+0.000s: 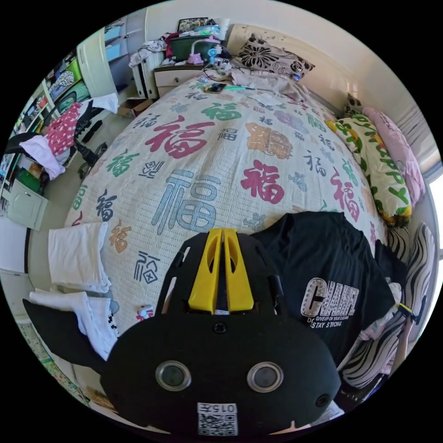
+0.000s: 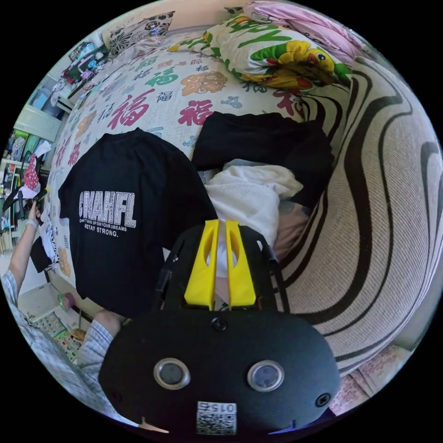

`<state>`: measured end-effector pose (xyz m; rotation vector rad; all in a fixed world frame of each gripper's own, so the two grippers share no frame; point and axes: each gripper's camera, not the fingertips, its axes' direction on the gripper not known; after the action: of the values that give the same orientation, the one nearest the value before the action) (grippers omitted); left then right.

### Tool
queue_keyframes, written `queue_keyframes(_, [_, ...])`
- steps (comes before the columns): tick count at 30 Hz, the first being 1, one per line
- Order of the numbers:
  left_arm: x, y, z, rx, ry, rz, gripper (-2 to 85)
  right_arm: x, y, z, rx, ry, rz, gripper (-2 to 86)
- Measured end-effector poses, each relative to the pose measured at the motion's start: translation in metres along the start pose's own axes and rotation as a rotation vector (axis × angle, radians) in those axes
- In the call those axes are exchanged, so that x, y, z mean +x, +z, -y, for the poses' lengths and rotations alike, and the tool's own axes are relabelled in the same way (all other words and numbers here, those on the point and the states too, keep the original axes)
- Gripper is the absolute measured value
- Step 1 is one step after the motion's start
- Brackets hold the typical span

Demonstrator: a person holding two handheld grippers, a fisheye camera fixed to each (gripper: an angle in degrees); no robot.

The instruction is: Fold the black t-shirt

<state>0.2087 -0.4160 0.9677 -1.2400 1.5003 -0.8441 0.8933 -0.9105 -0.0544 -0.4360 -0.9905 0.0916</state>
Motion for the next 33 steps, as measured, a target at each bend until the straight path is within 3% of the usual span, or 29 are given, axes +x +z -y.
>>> queue_keyframes(3, [-0.026, -0.004, -0.018, -0.024, 0.056, -0.105, 2.5, -0.025, -0.025, -0.006, 0.094, -0.047, 0.042, 0.4])
queue_keyframes(7, [-0.058, 0.030, -0.066, -0.177, 0.043, -0.240, 10.0, -0.089, -0.023, 0.020, 0.077, -0.234, 0.196, 1.1])
queue_keyframes(9, [-0.064, 0.052, -0.078, -0.235, 0.063, -0.261, 10.4, -0.148, -0.002, 0.050, 0.037, -0.384, 0.469, 0.8])
queue_keyframes(12, [-0.074, 0.076, -0.089, -0.244, 0.050, -0.252, 8.6, -0.249, 0.041, 0.084, -0.104, -0.620, 0.708, -0.2])
queue_keyframes(16, [-0.098, 0.085, -0.105, -0.170, -0.018, -0.229, 2.9, -0.362, 0.097, 0.114, -0.255, -0.748, 0.762, -0.6])
queue_keyframes(21, [-0.129, 0.101, -0.115, -0.162, -0.052, -0.339, 0.6, -0.462, 0.131, 0.146, -0.303, -0.797, 0.557, -0.6])
queue_keyframes(28, [-0.155, 0.128, -0.136, -0.162, -0.075, -0.429, -0.4, -0.478, 0.105, 0.172, -0.142, -0.689, 0.681, -0.6])
queue_keyframes(33, [-0.156, 0.138, -0.157, -0.168, -0.082, -0.403, -0.5, -0.409, 0.081, 0.124, -0.079, -0.735, 0.733, -0.6])
